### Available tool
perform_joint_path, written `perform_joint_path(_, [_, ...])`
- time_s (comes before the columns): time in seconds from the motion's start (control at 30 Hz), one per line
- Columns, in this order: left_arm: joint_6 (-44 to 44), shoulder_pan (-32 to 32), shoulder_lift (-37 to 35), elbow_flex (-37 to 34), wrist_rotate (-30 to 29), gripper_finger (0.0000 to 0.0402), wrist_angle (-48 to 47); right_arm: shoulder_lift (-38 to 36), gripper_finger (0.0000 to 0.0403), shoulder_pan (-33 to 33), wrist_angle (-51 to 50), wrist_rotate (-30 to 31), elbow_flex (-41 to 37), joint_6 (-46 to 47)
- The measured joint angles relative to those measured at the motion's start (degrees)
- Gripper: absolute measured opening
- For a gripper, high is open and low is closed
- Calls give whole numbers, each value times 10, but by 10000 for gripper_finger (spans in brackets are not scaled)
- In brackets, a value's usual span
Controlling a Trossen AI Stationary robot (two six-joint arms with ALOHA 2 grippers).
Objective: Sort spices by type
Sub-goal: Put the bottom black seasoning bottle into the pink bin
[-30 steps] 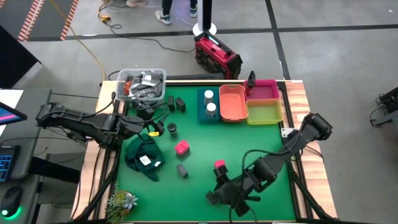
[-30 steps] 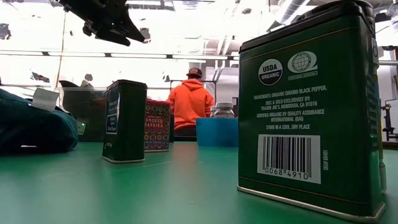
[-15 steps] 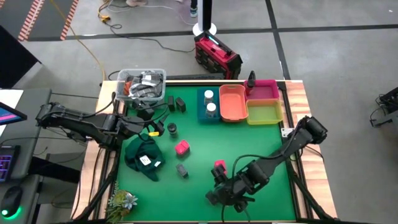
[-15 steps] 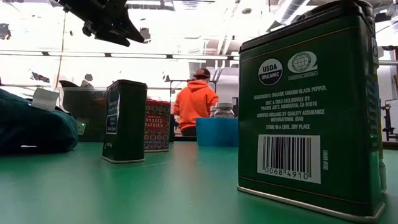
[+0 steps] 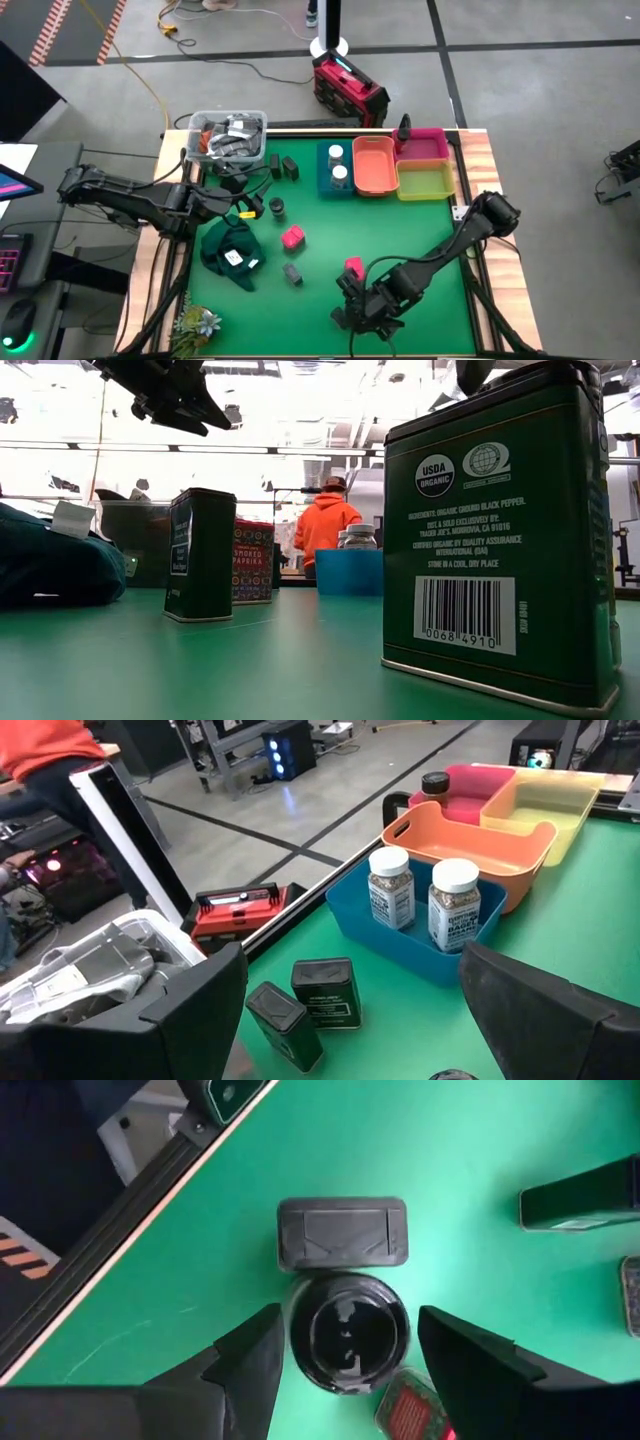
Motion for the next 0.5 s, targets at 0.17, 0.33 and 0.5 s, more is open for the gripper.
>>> perform_joint_path(0.17, [0,0,0,0,0,348,0,11,261,-5,-6,-13,0,16])
perform_joint_path(0.33, [0,0,0,0,0,348,-3,23,261,-5,-6,-13,0,14])
perform_joint_path(0.5, [0,0,0,0,0,348,-4,29,261,-8,-3,-13,0,6])
